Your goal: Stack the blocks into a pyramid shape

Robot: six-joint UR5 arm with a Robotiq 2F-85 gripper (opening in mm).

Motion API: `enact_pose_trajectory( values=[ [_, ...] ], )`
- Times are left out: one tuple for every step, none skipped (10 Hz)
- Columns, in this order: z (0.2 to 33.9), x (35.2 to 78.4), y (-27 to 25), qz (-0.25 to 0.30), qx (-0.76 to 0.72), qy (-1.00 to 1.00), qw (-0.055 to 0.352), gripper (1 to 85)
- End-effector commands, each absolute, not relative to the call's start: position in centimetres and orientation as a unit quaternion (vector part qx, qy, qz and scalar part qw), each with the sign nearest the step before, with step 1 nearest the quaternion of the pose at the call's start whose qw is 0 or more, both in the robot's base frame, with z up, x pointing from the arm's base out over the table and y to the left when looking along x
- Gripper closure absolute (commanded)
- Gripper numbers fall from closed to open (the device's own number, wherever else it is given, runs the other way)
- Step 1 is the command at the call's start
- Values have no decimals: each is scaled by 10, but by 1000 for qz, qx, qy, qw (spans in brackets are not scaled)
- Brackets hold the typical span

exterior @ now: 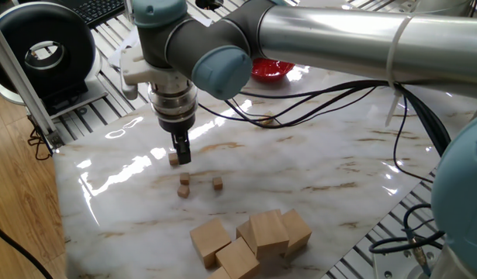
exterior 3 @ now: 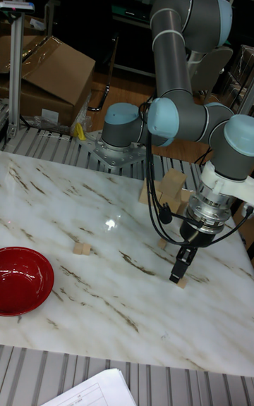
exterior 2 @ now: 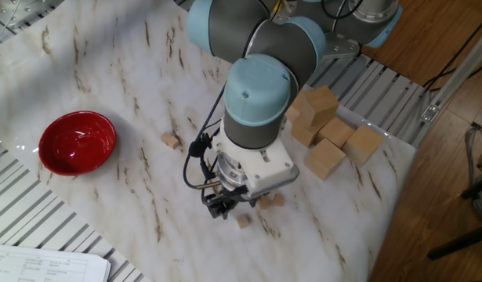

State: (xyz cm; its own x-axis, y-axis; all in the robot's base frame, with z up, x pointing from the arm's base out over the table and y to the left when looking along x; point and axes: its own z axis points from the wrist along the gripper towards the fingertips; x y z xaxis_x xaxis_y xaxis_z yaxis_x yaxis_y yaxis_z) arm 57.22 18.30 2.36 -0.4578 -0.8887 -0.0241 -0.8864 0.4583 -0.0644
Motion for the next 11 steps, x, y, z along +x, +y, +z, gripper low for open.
enact_pose_trajectory(
  values=[
    [21, 576, 198, -20, -503, 863, 39, 310],
    [20, 577, 201, -24, -500, 865, 40, 330],
    [19, 576, 202, -24, -498, 866, 40, 343],
    [18, 575, 203, -23, -498, 866, 39, 360],
    [17, 574, 204, -23, -498, 866, 38, 370],
    [16, 574, 204, -23, -496, 867, 38, 390],
    [15, 574, 203, -23, -495, 868, 38, 400],
    [12, 573, 204, -22, -493, 869, 41, 403],
    [10, 573, 205, -22, -493, 869, 42, 407],
    [9, 574, 205, -23, -493, 869, 43, 413],
    [9, 574, 205, -23, -492, 869, 43, 420]
  ],
)
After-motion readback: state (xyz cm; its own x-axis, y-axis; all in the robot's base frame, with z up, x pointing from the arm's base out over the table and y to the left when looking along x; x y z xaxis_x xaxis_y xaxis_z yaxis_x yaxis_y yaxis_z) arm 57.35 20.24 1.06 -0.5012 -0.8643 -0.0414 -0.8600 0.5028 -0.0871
